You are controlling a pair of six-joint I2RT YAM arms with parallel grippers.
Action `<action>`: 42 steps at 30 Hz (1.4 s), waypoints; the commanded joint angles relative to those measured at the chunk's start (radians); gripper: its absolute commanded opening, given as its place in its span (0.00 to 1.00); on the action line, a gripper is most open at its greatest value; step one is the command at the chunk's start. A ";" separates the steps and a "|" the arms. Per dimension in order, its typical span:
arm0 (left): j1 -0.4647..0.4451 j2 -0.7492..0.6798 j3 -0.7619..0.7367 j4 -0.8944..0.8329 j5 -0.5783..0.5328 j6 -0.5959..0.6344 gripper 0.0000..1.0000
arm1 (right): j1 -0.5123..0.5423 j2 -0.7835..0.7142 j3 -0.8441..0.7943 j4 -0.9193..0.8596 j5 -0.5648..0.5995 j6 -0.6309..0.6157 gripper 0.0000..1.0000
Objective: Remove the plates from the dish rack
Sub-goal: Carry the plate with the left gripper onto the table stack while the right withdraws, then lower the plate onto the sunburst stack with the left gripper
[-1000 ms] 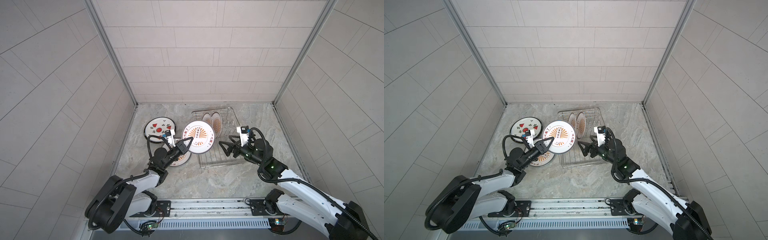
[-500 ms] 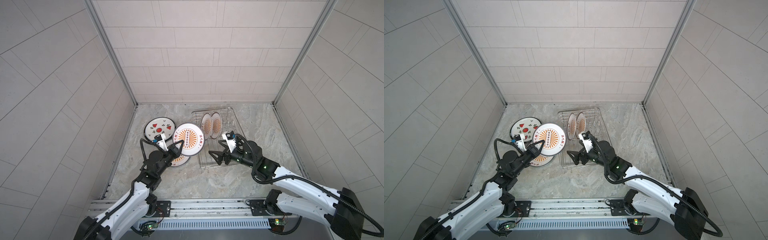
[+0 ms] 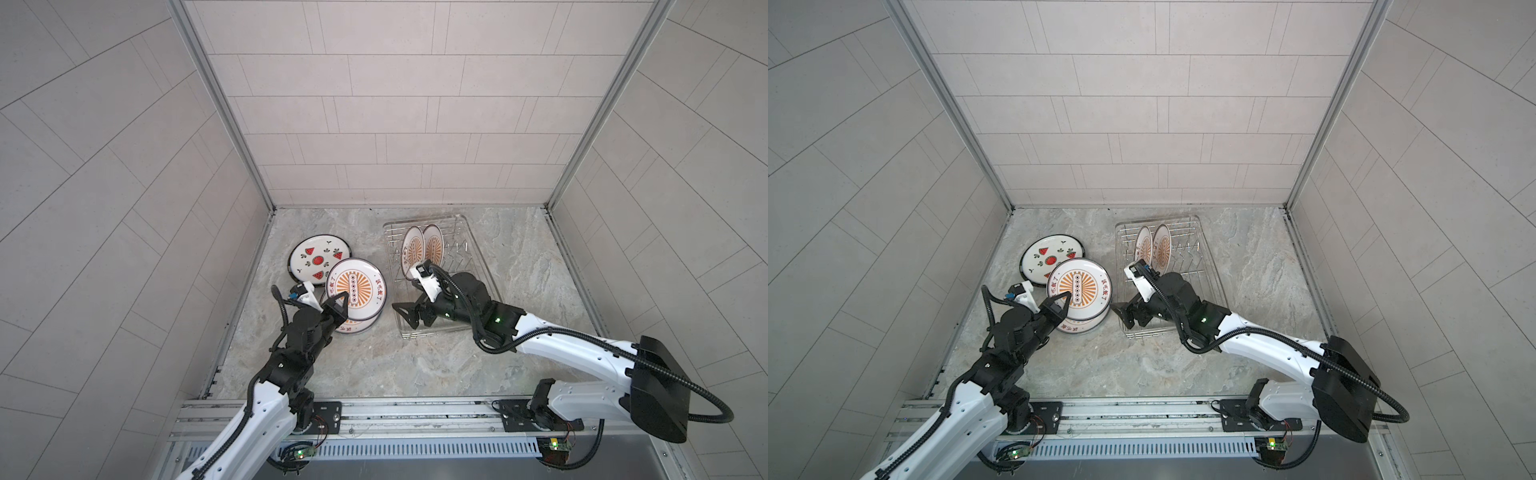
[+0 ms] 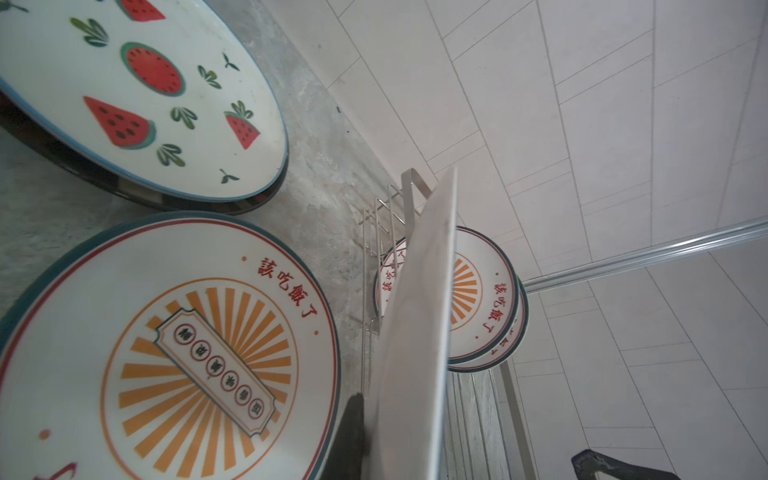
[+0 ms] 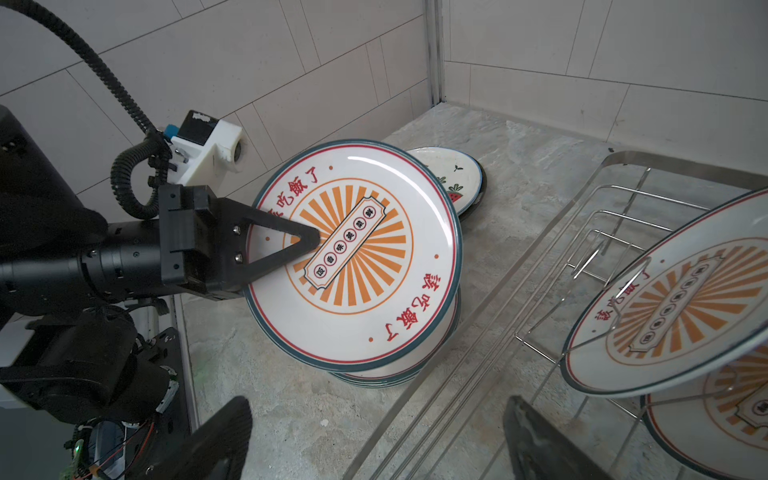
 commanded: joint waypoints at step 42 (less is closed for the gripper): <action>0.029 0.206 -0.051 0.003 -0.108 -0.066 0.28 | 0.024 0.168 0.165 -0.088 0.055 -0.007 0.92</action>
